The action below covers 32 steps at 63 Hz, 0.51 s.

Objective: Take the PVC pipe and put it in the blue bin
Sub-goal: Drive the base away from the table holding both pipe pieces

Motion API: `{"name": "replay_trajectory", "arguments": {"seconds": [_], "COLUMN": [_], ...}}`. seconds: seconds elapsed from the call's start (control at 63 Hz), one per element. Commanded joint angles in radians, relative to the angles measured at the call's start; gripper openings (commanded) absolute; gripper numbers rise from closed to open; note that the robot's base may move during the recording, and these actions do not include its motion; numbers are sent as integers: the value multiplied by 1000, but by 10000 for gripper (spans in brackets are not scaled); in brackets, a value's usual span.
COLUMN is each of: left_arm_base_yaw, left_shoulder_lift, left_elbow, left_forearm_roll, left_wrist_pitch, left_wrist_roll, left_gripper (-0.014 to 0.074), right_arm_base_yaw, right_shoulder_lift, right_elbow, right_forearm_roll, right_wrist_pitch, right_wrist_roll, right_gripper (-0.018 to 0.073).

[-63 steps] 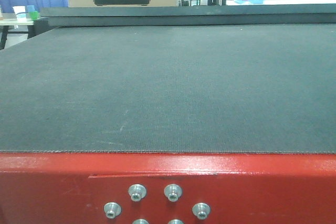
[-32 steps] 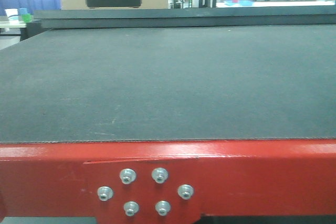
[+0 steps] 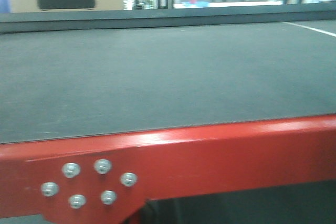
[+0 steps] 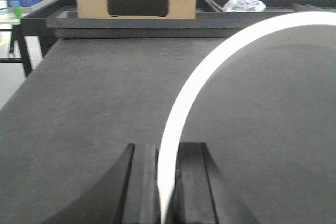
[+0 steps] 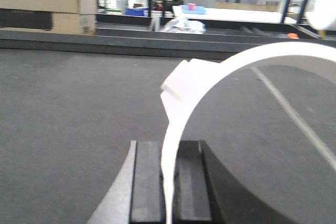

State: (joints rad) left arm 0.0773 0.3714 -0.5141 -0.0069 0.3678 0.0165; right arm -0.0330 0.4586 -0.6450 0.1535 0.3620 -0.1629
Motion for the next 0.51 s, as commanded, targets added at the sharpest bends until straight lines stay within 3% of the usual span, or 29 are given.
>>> {"name": "replay_trajectory", "arguments": {"seconds": [0.0,0.492], "left_arm_base_yaw": [-1,-1], "left_shoulder_lift": [-4,-4], "left_elbow": [1,1], "left_forearm_roll": [-5,-5], "left_wrist_pitch": [-18,-18], "left_wrist_roll": [-3,-3], "left_gripper": [-111,-111], "right_arm_base_yaw": [-2,-2], "right_shoulder_lift": [-6,-6], "right_elbow": [0,0], "right_forearm_roll": [-1,-1], "right_wrist_pitch": [-32,-32], "right_wrist_roll": [-1,-1], "right_gripper": [-169,-169]}}
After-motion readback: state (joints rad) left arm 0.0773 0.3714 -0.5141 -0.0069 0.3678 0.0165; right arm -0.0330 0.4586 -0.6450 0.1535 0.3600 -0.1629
